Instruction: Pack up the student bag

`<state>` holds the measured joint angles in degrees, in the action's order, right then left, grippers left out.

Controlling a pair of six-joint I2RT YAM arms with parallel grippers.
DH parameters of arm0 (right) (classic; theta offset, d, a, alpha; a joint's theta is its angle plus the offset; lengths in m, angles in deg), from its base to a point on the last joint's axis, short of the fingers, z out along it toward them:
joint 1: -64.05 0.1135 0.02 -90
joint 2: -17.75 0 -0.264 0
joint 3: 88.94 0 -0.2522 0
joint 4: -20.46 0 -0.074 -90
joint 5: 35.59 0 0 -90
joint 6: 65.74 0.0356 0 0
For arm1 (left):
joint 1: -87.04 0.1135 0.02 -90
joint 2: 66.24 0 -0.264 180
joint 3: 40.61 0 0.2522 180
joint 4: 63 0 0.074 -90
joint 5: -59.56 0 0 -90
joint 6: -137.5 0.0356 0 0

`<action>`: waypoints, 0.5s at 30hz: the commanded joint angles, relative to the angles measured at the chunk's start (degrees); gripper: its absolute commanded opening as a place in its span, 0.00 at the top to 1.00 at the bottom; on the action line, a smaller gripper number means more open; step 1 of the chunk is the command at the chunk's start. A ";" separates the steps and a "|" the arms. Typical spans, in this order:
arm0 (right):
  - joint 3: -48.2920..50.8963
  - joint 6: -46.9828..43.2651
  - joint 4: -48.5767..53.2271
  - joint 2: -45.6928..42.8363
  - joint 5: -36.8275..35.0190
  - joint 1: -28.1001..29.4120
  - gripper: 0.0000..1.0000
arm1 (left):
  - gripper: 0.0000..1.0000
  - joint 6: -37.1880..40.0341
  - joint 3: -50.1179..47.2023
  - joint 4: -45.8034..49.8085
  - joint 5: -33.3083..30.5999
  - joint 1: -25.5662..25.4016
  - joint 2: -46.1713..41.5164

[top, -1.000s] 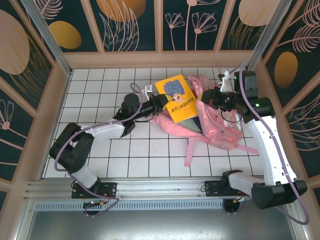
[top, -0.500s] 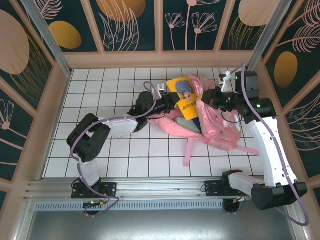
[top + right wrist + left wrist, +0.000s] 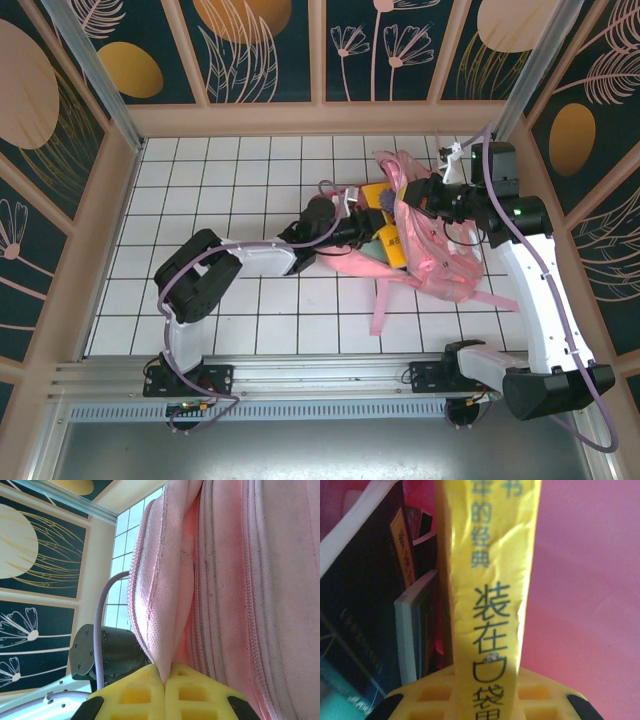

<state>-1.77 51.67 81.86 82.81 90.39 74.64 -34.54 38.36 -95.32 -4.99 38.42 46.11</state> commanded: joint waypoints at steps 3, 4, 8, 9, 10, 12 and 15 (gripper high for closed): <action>1.10 1.99 -11.99 -2.45 6.07 -0.18 1.00 | 1.00 3.97 11.11 1.97 3.22 -0.69 5.40; 1.69 2.22 -12.29 -2.54 6.40 -0.17 1.00 | 1.00 4.21 13.17 2.82 3.61 -0.68 7.11; 4.12 2.76 -13.50 -3.33 7.05 -0.21 1.00 | 1.00 2.98 20.59 3.95 5.40 -0.66 13.64; 4.64 2.94 -13.78 -3.53 7.08 -0.21 1.00 | 1.00 2.86 22.14 4.51 5.76 -0.69 14.86; 5.15 3.06 -13.95 -3.68 7.04 -0.21 1.00 | 1.00 2.81 24.10 5.23 6.15 -0.86 16.08; 6.02 2.75 -13.85 -3.93 6.59 -0.16 1.00 | 0.91 3.64 27.84 7.81 6.43 -1.36 17.75; 6.97 2.38 -13.88 -4.04 5.67 -0.23 1.00 | 0.62 5.80 32.39 12.69 6.62 -2.51 19.34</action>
<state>5.09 53.55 74.93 80.97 93.98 74.64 -31.41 65.27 -84.13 -0.26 37.70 65.46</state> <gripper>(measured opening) 0.062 0.315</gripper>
